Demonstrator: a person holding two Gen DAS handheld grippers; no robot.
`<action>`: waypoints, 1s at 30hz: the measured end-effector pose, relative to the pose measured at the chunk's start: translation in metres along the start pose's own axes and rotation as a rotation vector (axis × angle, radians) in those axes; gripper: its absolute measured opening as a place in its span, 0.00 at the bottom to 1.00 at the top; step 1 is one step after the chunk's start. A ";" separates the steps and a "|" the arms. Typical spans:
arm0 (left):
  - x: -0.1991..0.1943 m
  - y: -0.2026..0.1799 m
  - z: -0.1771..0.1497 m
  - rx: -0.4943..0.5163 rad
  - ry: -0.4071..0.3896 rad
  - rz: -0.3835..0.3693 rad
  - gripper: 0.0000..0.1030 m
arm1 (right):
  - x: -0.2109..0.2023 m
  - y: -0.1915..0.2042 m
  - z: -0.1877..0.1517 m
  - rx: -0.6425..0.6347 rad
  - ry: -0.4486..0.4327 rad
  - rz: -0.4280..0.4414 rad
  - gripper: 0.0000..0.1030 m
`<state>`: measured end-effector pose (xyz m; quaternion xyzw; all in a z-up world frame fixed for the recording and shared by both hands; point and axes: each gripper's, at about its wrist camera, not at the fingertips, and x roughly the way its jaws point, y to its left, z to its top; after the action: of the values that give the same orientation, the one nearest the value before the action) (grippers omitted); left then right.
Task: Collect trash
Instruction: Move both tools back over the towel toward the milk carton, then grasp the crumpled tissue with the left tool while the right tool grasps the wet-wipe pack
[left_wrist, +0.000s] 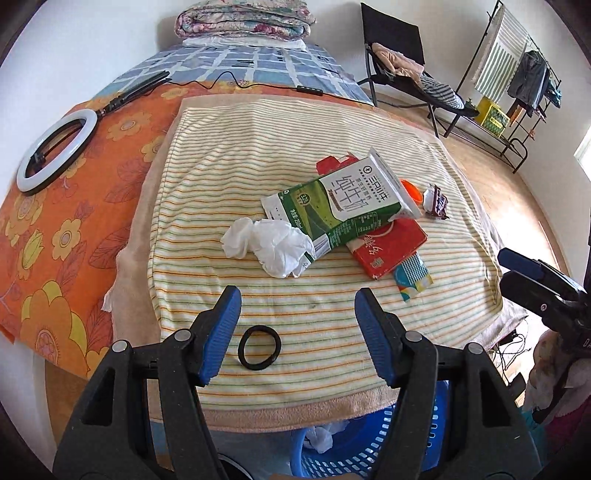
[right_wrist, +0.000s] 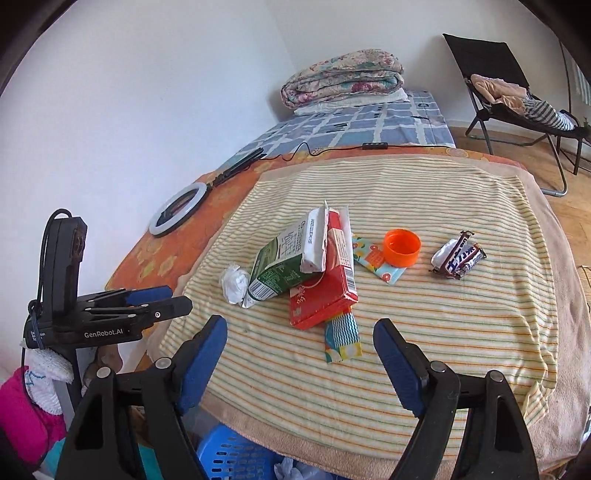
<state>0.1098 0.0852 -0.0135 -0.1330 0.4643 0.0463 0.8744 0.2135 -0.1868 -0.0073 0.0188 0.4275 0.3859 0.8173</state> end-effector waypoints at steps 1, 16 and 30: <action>0.004 0.003 0.004 -0.018 0.004 -0.003 0.64 | 0.005 -0.002 0.005 0.010 0.002 0.007 0.77; 0.055 0.028 0.038 -0.132 0.058 -0.017 0.63 | 0.076 -0.026 0.044 0.175 0.061 0.126 0.60; 0.089 0.044 0.041 -0.170 0.114 -0.038 0.31 | 0.110 -0.027 0.049 0.200 0.105 0.144 0.55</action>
<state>0.1837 0.1347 -0.0730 -0.2180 0.5050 0.0611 0.8329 0.3023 -0.1193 -0.0612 0.1104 0.5034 0.3994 0.7582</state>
